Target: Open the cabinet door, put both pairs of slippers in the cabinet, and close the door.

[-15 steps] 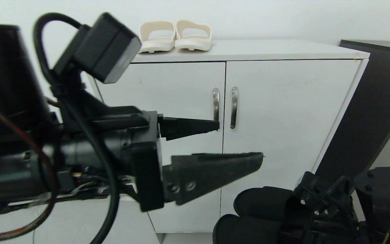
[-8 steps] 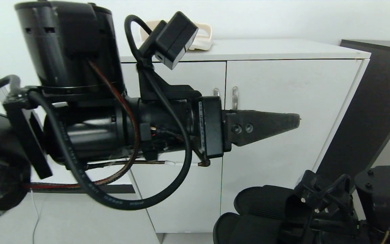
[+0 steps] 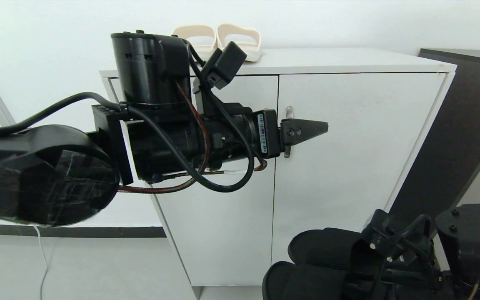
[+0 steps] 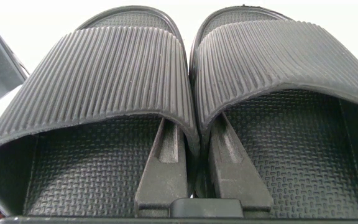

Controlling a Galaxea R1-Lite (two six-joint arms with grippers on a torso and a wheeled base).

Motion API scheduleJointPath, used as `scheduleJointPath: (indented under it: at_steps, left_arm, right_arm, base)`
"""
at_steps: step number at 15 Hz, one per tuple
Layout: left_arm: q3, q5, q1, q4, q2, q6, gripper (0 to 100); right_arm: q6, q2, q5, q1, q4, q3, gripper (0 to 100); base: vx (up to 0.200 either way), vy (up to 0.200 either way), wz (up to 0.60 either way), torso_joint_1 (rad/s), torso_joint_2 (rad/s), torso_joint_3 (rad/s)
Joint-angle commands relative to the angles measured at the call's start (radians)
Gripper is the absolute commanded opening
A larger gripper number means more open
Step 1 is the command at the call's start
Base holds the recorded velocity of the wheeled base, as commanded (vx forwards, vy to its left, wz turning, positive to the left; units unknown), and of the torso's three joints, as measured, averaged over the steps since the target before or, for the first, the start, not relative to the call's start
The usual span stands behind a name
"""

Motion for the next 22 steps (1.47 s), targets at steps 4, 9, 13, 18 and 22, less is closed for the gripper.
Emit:
scheduleJointPath:
  at_steps: [4,9,13,18,22]
  left_arm:
    - [-0.070,0.078,0.012,-0.001,0.096,0.044,100]
    - [-0.142,0.097,0.012,0.000,0.172,0.047,100]
    - [-0.142,0.095,0.012,-0.001,0.181,0.044,0]
    - [-0.047,0.095,-0.014,-0.006,0.101,0.041,0]
    - [0.065,0.095,-0.085,-0.011,-0.020,0.036,0]
  right_arm:
    - [0.000,0.003,0.000,0.000,0.000,-0.002,0]
    - [0.000,0.003,0.000,0.000,0.000,-0.001,0]
    - [0.000,0.003,0.002,0.000,0.000,0.001,0]
    - [0.000,-0.003,0.006,0.018,0.000,0.018,0]
    - [-0.003,-0.065,0.121,0.049,0.001,0.059,0]
  base:
    - [0.000,0.000,0.00,0.000,0.00,0.000]
    - [0.000,0.000,0.00,0.000,0.00,0.000]
    - [0.000,0.000,0.00,0.000,0.00,0.000]
    - [0.000,0.000,0.00,0.000,0.00,0.000]
    - [0.000,0.000,0.00,0.000,0.00,0.000]
